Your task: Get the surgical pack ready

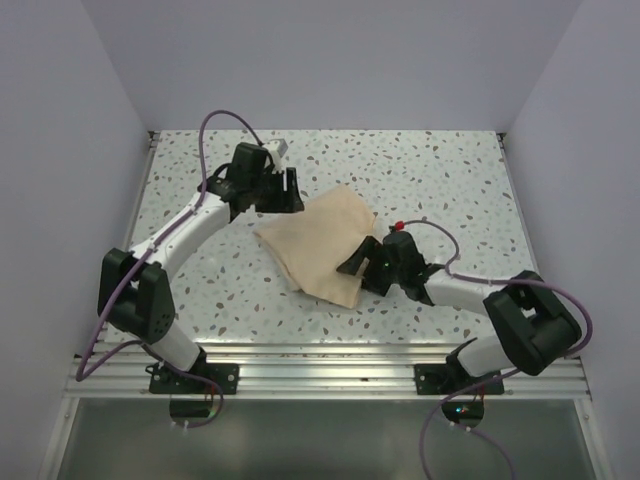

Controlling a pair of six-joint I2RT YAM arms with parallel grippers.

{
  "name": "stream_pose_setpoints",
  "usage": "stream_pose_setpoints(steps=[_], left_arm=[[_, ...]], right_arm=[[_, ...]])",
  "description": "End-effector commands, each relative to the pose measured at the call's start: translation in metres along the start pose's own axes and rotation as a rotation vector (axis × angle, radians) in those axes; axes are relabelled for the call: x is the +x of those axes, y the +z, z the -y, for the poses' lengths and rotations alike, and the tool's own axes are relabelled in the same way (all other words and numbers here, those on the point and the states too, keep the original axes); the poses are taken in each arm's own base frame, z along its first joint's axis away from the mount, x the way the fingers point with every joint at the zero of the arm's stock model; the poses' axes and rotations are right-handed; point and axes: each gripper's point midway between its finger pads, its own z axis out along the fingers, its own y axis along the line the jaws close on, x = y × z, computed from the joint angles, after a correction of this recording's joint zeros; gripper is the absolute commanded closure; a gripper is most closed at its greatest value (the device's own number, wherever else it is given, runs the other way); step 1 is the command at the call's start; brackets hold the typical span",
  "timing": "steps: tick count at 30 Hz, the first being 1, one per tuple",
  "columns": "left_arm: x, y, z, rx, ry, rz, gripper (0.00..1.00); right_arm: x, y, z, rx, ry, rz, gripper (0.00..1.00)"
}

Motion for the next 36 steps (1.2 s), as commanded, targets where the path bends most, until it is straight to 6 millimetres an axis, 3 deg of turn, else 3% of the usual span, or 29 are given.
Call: stream_pose_setpoints(steps=[1, 3, 7, 9, 15, 22, 23, 28, 31, 34, 36], left_arm=[[-0.013, -0.015, 0.008, 0.037, -0.006, 0.064, 0.34], [-0.010, -0.016, 0.008, 0.040, -0.005, 0.060, 0.34], [-0.004, -0.017, 0.009, 0.059, 0.000, 0.048, 0.34], [0.001, -0.017, 0.011, 0.069, -0.001, 0.038, 0.34], [0.019, -0.030, 0.028, 0.113, 0.011, 0.038, 0.34], [0.050, -0.053, 0.033, 0.178, -0.105, 0.039, 0.34], [0.064, -0.051, 0.028, 0.174, -0.134, 0.012, 0.34], [0.093, -0.076, 0.037, 0.248, -0.264, 0.012, 0.36], [0.124, -0.085, 0.038, 0.248, -0.347, -0.018, 0.36], [0.153, -0.092, 0.052, 0.262, -0.411, -0.044, 0.36], [0.168, -0.098, 0.072, 0.308, -0.441, -0.053, 0.37]], right_arm=[[0.002, -0.001, -0.014, -0.101, 0.035, 0.043, 0.26], [0.004, -0.006, -0.015, -0.125, 0.039, 0.058, 0.36], [0.004, -0.018, -0.024, -0.160, 0.051, 0.067, 0.70], [0.001, -0.030, -0.031, -0.165, 0.052, 0.084, 0.74], [-0.010, -0.055, -0.050, -0.161, 0.047, 0.115, 0.99], [-0.016, -0.064, -0.063, -0.155, 0.044, 0.124, 1.00], [-0.017, -0.065, -0.064, -0.153, 0.045, 0.125, 1.00], [-0.027, -0.070, -0.067, -0.115, 0.064, 0.163, 1.00], [-0.032, -0.076, -0.072, -0.108, 0.073, 0.177, 1.00], [-0.036, -0.082, -0.078, -0.098, 0.071, 0.183, 1.00], [-0.037, -0.084, -0.082, -0.102, 0.071, 0.183, 1.00]])
